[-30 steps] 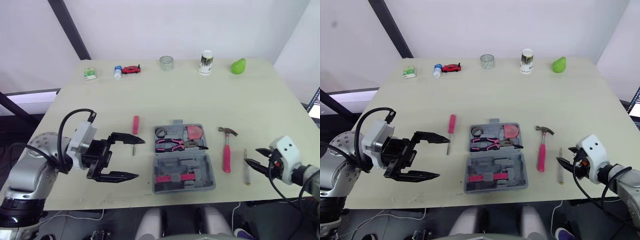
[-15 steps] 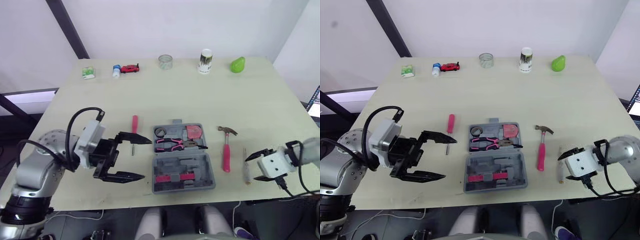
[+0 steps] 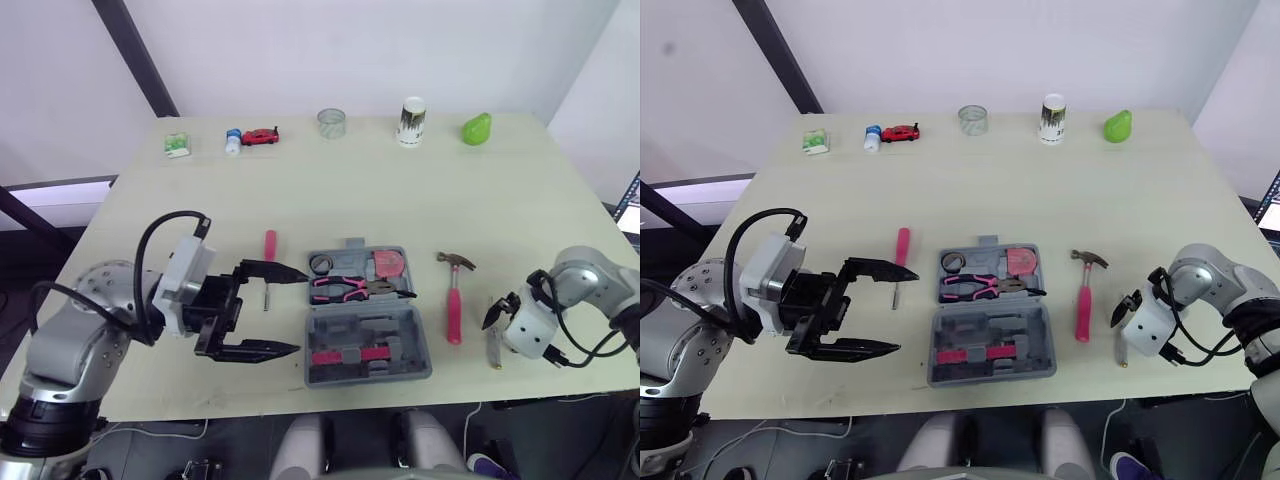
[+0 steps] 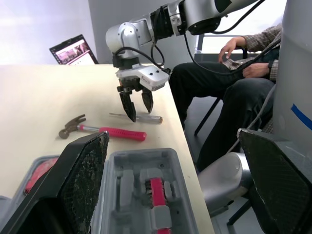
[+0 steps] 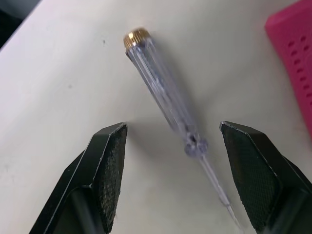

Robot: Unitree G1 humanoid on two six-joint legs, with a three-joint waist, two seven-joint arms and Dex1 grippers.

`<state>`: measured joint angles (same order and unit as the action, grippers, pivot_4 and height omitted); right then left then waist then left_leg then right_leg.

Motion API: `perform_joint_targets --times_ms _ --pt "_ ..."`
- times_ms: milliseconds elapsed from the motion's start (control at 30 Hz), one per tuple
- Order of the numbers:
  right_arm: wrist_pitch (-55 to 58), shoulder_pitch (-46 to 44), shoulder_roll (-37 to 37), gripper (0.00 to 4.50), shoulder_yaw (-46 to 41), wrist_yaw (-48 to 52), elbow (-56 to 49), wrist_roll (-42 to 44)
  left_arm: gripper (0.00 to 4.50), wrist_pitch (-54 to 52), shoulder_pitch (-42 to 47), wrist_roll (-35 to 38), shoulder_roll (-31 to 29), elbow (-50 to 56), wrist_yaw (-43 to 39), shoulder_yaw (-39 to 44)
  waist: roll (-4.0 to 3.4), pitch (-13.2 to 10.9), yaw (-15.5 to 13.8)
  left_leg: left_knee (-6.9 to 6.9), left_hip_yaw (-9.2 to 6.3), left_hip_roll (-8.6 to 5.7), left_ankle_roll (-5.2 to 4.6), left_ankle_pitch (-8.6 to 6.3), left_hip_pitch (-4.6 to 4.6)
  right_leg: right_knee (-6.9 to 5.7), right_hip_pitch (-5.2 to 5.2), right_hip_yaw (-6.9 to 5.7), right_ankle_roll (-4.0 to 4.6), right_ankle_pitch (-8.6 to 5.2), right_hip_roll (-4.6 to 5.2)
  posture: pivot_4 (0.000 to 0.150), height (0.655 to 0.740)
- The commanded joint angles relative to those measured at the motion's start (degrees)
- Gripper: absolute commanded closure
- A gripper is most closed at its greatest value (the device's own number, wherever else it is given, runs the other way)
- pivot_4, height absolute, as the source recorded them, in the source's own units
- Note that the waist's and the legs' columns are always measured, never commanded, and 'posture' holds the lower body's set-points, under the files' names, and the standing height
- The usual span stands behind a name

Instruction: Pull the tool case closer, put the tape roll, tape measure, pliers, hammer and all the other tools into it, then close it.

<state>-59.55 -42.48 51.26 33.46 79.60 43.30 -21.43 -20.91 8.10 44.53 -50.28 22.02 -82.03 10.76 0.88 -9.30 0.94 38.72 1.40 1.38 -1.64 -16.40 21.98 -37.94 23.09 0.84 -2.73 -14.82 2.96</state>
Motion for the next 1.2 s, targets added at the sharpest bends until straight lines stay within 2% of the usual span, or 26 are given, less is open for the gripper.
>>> perform_joint_targets --times_ms 33,133,200,233,300,333,367,433,667,733,800,967,1100,1200 --pt "-2.4 -2.5 -0.5 1.31 1.4 -1.1 3.3 -2.7 0.00 0.0 -0.6 1.2 0.0 2.4 1.0 1.4 0.00 0.0 0.0 0.00 0.01 0.00 0.00 0.00 0.00 0.00 0.00 0.01 0.00 0.00 0.00 0.150 0.7400" --pt "-2.5 -3.9 -2.2 1.31 2.0 -1.3 5.6 -2.6 0.00 -0.1 -1.1 1.6 0.1 2.9 1.7 1.8 0.02 0.0 0.0 0.04 0.02 0.00 0.01 0.01 -0.01 0.00 -0.02 0.02 0.00 0.01 0.01 0.150 0.7400" --pt "-2.6 -4.5 -2.6 1.81 2.4 -1.8 6.5 -3.2 0.00 0.1 -1.5 1.6 0.0 2.9 2.0 2.0 0.02 0.0 0.1 0.05 0.01 0.00 0.01 0.01 -0.02 0.00 -0.03 0.01 0.00 0.01 0.01 0.150 0.7400" --pt "-2.7 -4.8 -2.8 1.93 2.6 -1.8 6.9 -3.5 0.00 0.2 -1.6 1.6 0.0 2.9 2.1 2.1 0.02 0.0 0.1 0.05 0.01 0.00 0.01 0.01 -0.04 -0.01 -0.05 0.01 0.00 0.01 0.01 0.150 0.7400" --pt "-2.6 -5.0 -3.0 3.11 2.7 -1.7 7.5 -3.7 0.00 0.2 -1.7 1.7 0.0 2.9 2.2 2.2 0.03 0.0 0.1 0.05 0.01 0.00 0.02 0.01 -0.07 -0.03 -0.07 0.01 0.01 0.01 0.01 0.150 0.7400" --pt "-2.5 -5.0 -3.1 3.49 2.7 -1.5 7.5 -3.3 0.00 0.2 -1.8 1.8 0.0 3.0 2.3 2.2 0.03 0.0 0.1 0.05 0.01 0.00 0.02 0.01 -0.08 -0.03 -0.07 0.01 0.01 0.01 0.01 0.150 0.7400" --pt "-2.6 -5.0 -3.2 4.05 2.7 -1.6 7.4 -3.3 0.00 0.3 -1.8 1.8 0.1 3.0 2.4 2.1 0.03 0.0 0.1 0.06 0.01 0.00 0.02 0.01 -0.08 -0.03 -0.08 0.01 0.00 0.01 0.01 0.150 0.7400" --pt "-2.8 -4.8 -3.1 4.49 2.6 -1.5 7.2 -3.1 0.00 0.4 -1.8 1.9 0.2 3.0 2.4 2.1 0.03 0.0 0.1 0.06 0.01 0.00 0.02 0.01 -0.08 -0.03 -0.08 0.01 0.00 0.01 0.01 0.150 0.7400" --pt "4.0 -1.2 1.6 4.49 -0.1 6.0 0.1 6.9 0.00 0.9 -1.7 1.5 0.6 2.5 2.0 1.7 -0.01 0.0 -0.2 0.06 -0.02 0.00 0.02 0.01 -0.04 -0.02 -0.07 -0.03 0.01 0.01 0.03 0.150 0.7400" --pt "12.3 2.0 4.2 4.49 -2.6 8.7 -5.8 12.3 0.00 1.0 -1.8 1.4 0.7 2.3 1.9 1.6 -0.07 -0.1 -0.3 0.06 -0.05 -0.02 0.01 0.01 0.00 -0.01 -0.06 -0.08 0.00 0.01 0.08 0.150 0.7400" --pt "26.3 6.9 6.7 4.49 -6.9 9.0 -13.8 18.0 0.00 1.2 -2.0 1.4 0.9 2.3 1.8 1.6 -0.09 -0.1 -0.3 0.06 -0.07 -0.04 -0.05 -0.03 0.02 -0.02 -0.06 -0.10 0.00 0.01 0.14 0.150 0.7400" --pt "62.7 18.0 10.0 4.49 -18.2 -0.6 -31.6 22.6 0.00 1.2 -1.9 1.5 1.2 2.1 1.9 1.6 -0.11 -0.1 -0.3 0.06 -0.10 -0.03 -0.21 -0.13 0.01 -0.07 -0.06 -0.12 0.01 0.01 0.14 0.150 0.7400" --pt "84.0 25.9 9.5 4.49 -25.9 -7.5 -43.7 27.5 0.00 0.8 -1.5 2.0 1.3 2.0 1.8 1.7 -0.13 -0.1 -0.4 0.06 -0.08 -0.05 -0.23 -0.13 0.00 -0.07 -0.06 -0.12 0.00 0.01 0.11 0.150 0.7400" --pt "110.3 32.8 4.4 4.49 -33.7 -17.9 -55.3 31.0 0.00 0.9 -0.2 1.7 1.7 1.0 1.3 0.5 -0.11 0.0 -0.6 0.06 -0.17 -0.06 -0.24 -0.14 0.08 -0.03 -0.06 -0.20 -0.01 0.01 0.09 0.150 0.7400"
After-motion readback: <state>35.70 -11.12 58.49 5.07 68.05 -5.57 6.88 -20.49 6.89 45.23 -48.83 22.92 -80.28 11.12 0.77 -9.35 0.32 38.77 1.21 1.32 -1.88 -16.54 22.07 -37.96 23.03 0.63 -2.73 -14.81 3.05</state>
